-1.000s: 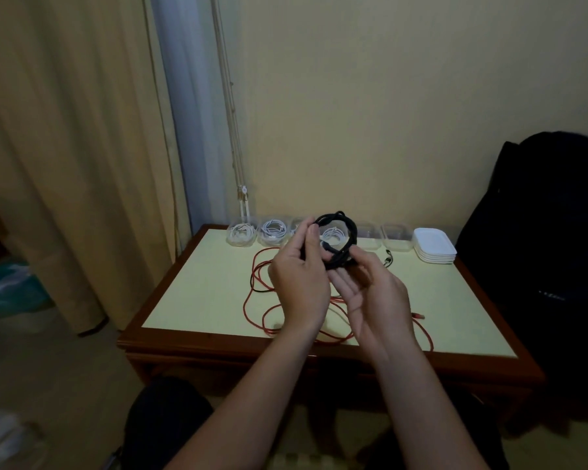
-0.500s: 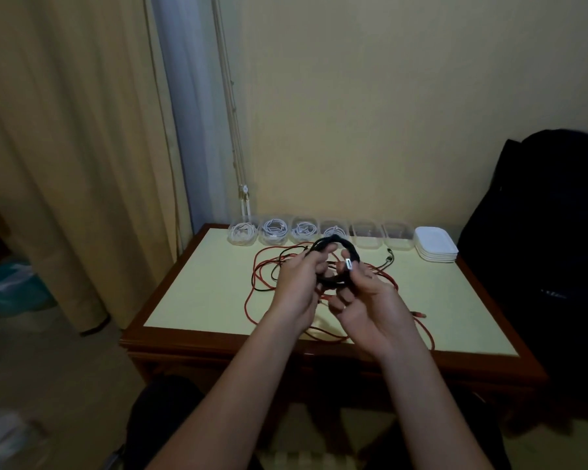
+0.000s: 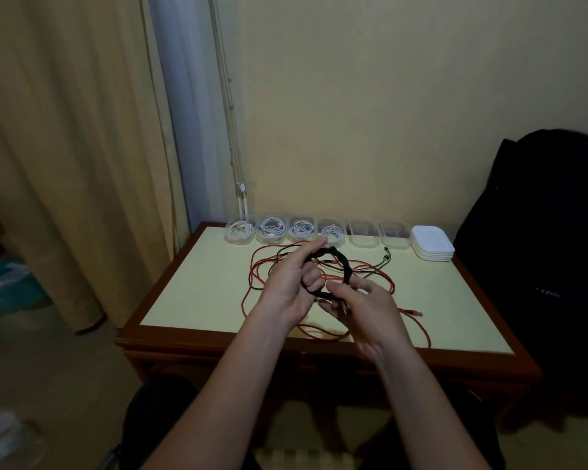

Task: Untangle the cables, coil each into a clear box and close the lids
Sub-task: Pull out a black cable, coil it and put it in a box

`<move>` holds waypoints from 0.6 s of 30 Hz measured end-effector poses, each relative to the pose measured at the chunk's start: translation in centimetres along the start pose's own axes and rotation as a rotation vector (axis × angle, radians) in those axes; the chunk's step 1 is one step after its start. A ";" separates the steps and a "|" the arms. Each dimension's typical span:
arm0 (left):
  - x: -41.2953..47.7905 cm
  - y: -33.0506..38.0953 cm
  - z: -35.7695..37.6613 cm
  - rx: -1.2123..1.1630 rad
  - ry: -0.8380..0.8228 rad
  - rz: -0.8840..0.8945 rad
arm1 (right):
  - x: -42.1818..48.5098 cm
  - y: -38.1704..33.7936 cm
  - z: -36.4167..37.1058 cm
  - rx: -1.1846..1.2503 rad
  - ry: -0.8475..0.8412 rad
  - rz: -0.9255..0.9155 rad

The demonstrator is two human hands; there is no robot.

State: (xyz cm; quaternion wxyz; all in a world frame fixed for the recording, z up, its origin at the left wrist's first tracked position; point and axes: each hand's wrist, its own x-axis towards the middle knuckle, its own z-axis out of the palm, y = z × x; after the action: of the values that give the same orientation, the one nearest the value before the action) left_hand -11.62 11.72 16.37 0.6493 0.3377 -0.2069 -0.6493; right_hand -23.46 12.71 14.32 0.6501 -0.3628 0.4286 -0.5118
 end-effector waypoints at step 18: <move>0.1 0.9 -0.6 -0.232 -0.095 -0.195 | 0.2 -1.8 -4.3 -0.180 -0.439 -0.097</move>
State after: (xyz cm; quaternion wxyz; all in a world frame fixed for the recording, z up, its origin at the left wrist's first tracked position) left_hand -10.52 11.69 16.58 0.6073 0.2479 -0.1276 -0.7439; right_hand -28.08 11.98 14.33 0.6675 -0.5421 0.3028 -0.4110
